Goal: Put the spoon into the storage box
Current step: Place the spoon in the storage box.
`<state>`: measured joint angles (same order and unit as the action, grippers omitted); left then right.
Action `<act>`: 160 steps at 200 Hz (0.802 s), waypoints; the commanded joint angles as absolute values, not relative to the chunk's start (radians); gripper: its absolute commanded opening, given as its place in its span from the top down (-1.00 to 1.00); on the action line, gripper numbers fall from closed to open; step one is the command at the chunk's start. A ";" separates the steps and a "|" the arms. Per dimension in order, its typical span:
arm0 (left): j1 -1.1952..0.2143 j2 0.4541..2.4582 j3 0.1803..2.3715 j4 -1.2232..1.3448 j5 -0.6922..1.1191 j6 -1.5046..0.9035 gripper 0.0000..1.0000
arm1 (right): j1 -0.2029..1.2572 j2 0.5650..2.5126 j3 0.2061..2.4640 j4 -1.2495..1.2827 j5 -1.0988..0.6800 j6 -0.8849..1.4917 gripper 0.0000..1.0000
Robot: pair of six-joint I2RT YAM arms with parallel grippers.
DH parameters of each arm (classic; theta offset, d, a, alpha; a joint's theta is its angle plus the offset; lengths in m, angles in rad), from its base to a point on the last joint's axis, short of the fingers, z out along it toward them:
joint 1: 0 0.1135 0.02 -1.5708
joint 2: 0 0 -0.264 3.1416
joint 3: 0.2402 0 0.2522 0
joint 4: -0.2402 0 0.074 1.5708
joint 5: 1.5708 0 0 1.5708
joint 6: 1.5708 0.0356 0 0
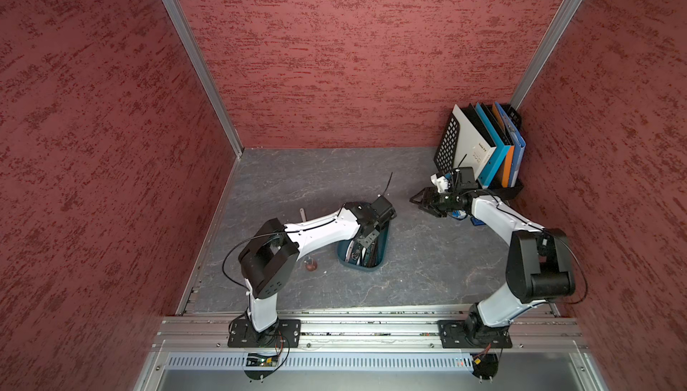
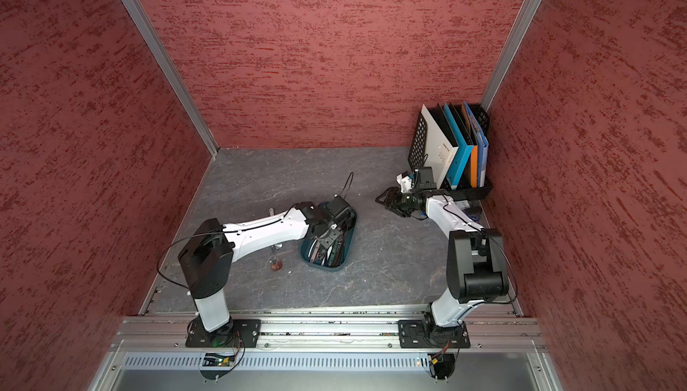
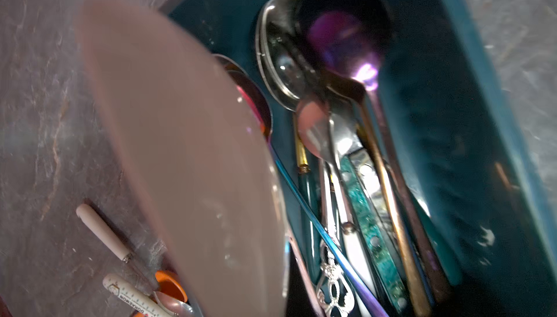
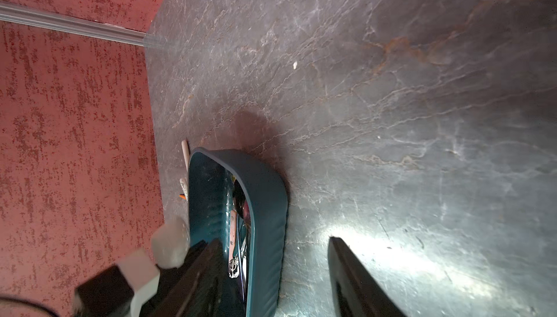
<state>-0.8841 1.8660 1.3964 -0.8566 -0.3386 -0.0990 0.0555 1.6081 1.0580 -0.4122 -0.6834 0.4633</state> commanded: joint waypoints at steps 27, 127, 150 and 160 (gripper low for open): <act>-0.850 2.014 1.529 -1.026 -0.341 -0.275 1.00 | 0.059 1.566 1.021 -0.394 -0.658 0.412 -0.16; -0.859 2.183 1.670 -1.162 -0.398 -0.371 1.00 | 0.058 1.536 0.997 -0.395 -0.657 0.409 -0.16; -0.861 2.204 1.693 -1.179 -0.401 -0.376 0.81 | 0.057 1.533 0.998 -0.395 -0.657 0.409 -0.16; -0.857 2.202 1.695 -1.184 -0.397 -0.377 0.78 | 0.057 1.531 0.999 -0.446 -0.620 0.352 -0.16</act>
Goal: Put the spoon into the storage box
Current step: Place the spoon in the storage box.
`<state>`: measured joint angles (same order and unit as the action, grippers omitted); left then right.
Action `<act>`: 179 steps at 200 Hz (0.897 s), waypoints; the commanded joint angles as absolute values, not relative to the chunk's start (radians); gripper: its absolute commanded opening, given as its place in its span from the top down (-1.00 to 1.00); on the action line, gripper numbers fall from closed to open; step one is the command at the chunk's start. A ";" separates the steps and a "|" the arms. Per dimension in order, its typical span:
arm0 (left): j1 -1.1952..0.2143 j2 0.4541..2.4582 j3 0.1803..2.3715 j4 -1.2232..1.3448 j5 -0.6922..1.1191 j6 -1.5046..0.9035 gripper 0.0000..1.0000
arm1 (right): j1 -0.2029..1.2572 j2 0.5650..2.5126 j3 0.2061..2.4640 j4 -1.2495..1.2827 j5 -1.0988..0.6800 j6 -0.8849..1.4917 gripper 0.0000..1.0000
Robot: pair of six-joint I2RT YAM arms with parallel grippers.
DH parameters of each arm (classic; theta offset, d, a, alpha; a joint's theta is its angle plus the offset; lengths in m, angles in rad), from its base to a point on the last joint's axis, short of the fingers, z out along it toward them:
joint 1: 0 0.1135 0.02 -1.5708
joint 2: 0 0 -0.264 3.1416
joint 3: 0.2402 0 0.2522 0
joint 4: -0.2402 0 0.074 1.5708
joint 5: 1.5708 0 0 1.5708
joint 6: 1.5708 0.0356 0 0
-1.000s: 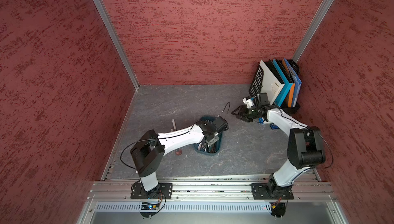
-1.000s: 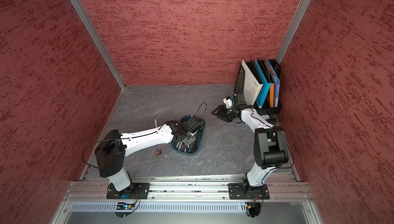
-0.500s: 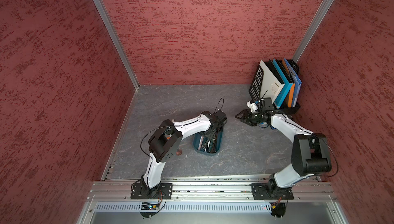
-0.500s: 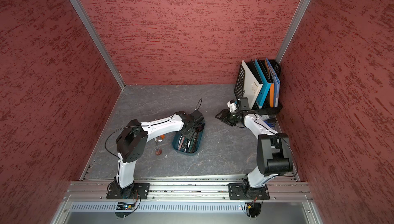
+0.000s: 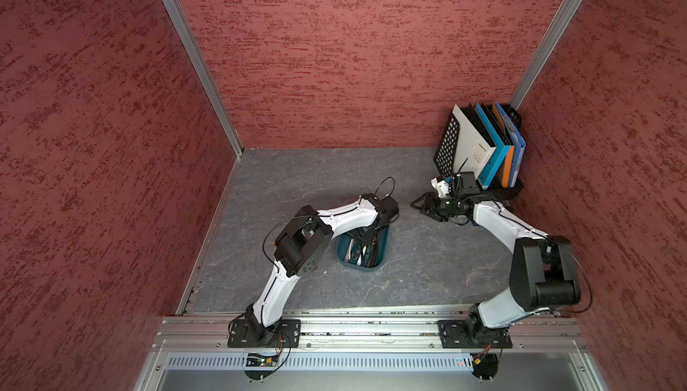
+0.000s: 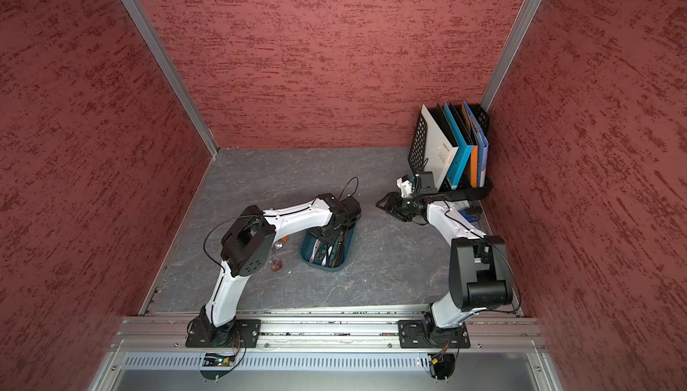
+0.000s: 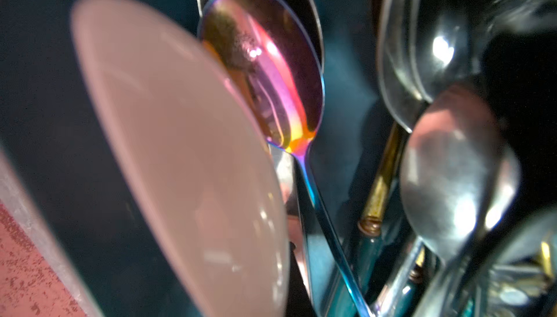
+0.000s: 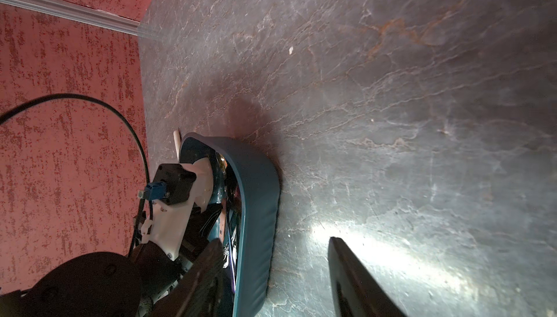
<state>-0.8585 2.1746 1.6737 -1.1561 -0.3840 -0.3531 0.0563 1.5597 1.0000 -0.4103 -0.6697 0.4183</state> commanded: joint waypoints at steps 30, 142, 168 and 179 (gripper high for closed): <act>-0.854 2.172 1.673 -1.185 -0.369 -0.376 0.51 | 0.057 1.528 1.006 -0.464 -0.611 0.347 -0.16; -0.795 1.939 1.649 -1.195 -0.312 -0.384 0.30 | 0.057 1.527 1.097 -0.548 -0.602 0.333 -0.16; -0.695 1.803 1.536 -1.163 -0.232 -0.421 0.29 | 0.061 1.525 1.103 -0.558 -0.601 0.335 -0.16; -0.648 1.737 1.473 -1.143 -0.194 -0.446 0.28 | 0.065 1.528 1.103 -0.560 -0.601 0.336 -0.16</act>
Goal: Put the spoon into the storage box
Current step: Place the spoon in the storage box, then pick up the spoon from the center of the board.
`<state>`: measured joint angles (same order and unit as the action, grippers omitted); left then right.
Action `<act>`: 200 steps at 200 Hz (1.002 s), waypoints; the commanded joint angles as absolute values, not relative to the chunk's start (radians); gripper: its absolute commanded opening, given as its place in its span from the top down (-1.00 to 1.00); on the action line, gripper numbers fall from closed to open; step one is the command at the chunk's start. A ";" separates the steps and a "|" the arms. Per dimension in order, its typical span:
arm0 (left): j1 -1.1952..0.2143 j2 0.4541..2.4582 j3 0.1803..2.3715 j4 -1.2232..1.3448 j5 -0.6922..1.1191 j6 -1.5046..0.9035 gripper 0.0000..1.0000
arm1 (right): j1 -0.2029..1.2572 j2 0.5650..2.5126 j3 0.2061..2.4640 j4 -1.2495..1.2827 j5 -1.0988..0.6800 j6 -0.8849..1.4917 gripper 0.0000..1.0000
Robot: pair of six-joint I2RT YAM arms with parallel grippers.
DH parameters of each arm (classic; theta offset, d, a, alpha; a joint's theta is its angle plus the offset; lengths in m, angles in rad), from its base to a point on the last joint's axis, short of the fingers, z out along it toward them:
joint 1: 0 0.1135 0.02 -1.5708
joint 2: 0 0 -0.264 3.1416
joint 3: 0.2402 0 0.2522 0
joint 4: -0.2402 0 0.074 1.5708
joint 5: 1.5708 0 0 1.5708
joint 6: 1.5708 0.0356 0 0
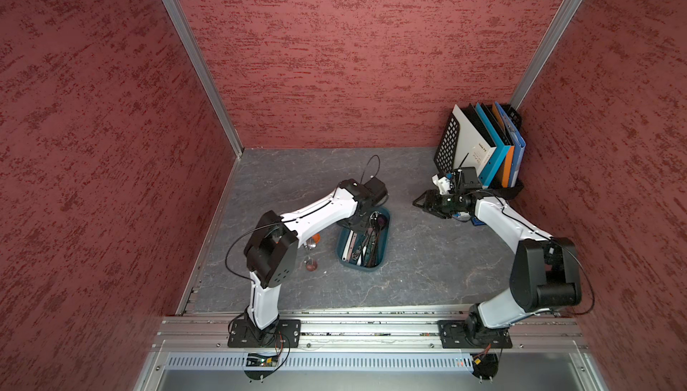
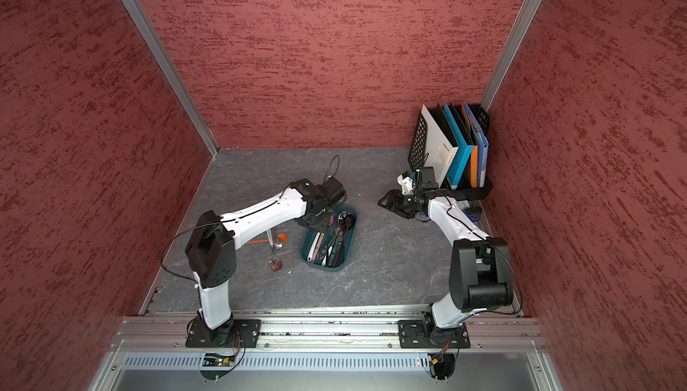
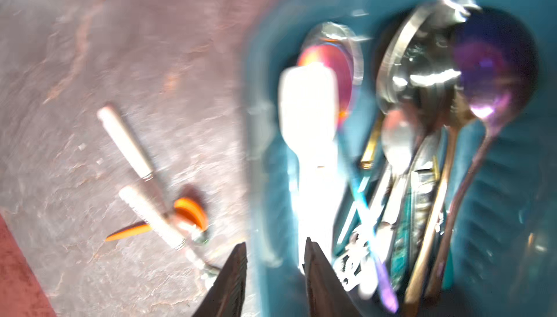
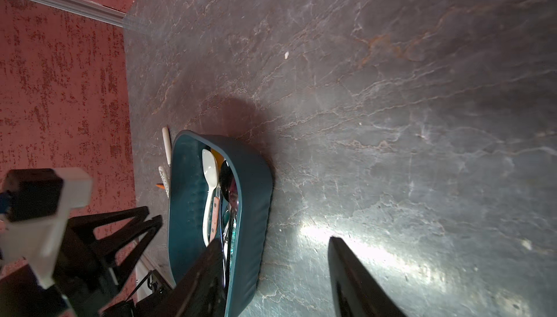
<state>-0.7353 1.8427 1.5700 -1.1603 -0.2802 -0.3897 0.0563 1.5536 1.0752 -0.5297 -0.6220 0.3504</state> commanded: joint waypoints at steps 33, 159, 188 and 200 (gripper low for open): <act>-0.517 1.571 1.248 -1.064 -0.089 -0.537 0.28 | 0.105 1.539 1.115 -0.572 -0.571 0.327 -0.16; -0.325 1.609 1.009 -0.864 -0.024 -0.642 0.22 | 0.214 1.638 1.170 -0.589 -0.540 0.318 -0.16; -0.321 1.643 1.000 -0.854 -0.034 -0.631 0.22 | 0.215 1.646 1.172 -0.595 -0.533 0.307 -0.16; -0.312 1.649 0.993 -0.843 -0.039 -0.630 0.23 | 0.215 1.652 1.173 -0.593 -0.536 0.310 -0.16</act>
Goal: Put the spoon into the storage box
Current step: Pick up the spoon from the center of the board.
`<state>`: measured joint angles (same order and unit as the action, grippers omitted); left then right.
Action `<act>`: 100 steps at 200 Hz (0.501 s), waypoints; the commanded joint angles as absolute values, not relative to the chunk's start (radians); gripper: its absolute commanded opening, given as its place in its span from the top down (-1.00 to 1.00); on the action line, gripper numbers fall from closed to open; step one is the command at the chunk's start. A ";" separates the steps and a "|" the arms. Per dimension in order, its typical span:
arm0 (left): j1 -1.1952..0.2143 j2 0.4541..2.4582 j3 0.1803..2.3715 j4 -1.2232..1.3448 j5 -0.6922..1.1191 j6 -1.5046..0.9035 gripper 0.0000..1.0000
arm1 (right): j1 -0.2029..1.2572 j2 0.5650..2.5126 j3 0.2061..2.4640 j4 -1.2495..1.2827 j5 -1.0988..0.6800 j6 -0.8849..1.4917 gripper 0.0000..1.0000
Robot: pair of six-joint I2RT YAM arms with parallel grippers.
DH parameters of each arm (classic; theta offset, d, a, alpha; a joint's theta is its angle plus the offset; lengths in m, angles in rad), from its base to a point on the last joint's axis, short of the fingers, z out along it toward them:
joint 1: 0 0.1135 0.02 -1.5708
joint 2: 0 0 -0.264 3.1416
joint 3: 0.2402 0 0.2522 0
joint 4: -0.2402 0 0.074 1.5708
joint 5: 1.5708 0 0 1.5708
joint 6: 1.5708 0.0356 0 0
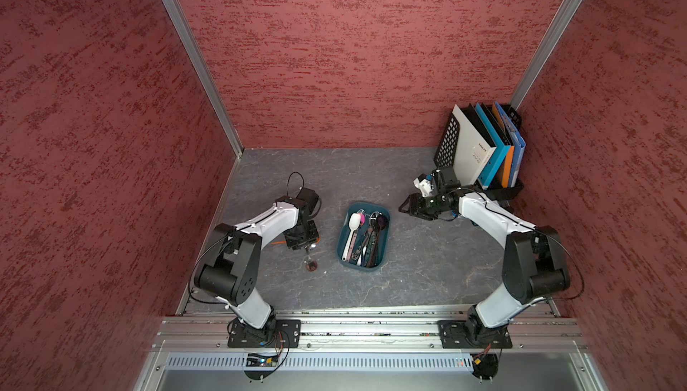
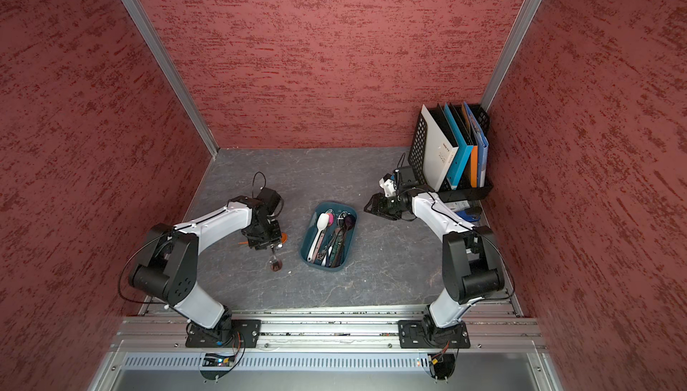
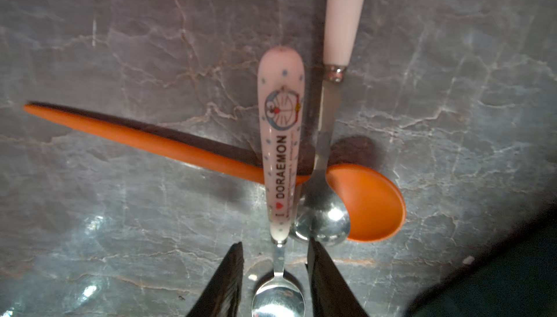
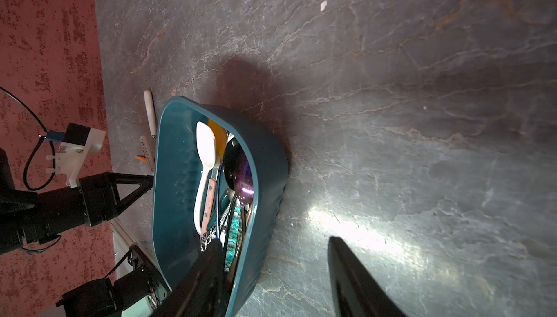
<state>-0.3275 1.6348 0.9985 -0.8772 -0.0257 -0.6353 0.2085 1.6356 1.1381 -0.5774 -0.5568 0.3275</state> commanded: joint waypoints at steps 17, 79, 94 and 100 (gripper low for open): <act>-0.303 1.652 0.988 -0.828 -0.040 -0.630 0.23 | 0.215 1.661 1.178 -0.591 -0.541 0.311 -0.16; -0.290 1.658 0.962 -0.793 -0.043 -0.609 0.41 | 0.215 1.676 1.193 -0.594 -0.542 0.313 -0.15; -0.290 1.654 0.949 -0.783 -0.050 -0.605 0.45 | 0.215 1.681 1.196 -0.594 -0.546 0.318 -0.15; -0.290 1.654 0.942 -0.778 -0.051 -0.604 0.46 | 0.215 1.683 1.198 -0.592 -0.547 0.319 -0.15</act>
